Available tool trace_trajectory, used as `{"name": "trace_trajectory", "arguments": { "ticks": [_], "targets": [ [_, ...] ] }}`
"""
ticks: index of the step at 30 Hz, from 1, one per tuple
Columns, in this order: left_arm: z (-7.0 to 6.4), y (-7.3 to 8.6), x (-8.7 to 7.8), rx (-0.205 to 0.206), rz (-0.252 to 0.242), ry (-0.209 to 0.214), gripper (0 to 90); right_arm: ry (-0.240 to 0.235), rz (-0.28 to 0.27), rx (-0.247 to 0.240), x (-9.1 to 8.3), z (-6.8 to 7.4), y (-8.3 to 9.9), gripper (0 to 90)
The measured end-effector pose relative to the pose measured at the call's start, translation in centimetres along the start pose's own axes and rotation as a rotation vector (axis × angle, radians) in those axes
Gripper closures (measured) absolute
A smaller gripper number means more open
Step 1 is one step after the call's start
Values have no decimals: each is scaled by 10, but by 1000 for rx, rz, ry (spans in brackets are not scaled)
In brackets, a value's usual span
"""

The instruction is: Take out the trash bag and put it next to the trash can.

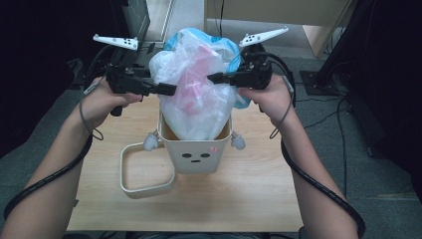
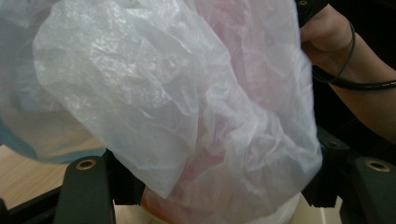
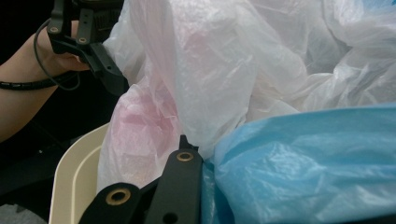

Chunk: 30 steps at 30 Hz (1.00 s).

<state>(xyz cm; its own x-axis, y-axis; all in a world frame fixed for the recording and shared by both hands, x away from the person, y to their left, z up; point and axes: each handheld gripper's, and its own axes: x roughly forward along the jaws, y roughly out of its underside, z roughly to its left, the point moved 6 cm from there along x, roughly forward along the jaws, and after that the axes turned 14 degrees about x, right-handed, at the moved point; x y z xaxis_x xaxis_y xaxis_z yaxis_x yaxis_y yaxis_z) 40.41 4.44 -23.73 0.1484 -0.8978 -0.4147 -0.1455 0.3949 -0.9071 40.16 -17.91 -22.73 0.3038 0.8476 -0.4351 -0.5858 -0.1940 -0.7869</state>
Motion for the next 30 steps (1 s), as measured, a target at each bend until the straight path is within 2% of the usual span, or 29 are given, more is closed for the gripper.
{"name": "trace_trajectory", "arguments": {
  "ticks": [7,12,30],
  "targets": [
    [2,4,-11,-4,-5,-13,298,23,-32,-22,-13,7,-14,870],
    [3,9,-12,-12,9,-19,297,37,-65,-4,-25,6,-21,870],
    [1,16,6,-14,65,2,298,97,-103,39,-63,-7,-23,868]
  ]
}}
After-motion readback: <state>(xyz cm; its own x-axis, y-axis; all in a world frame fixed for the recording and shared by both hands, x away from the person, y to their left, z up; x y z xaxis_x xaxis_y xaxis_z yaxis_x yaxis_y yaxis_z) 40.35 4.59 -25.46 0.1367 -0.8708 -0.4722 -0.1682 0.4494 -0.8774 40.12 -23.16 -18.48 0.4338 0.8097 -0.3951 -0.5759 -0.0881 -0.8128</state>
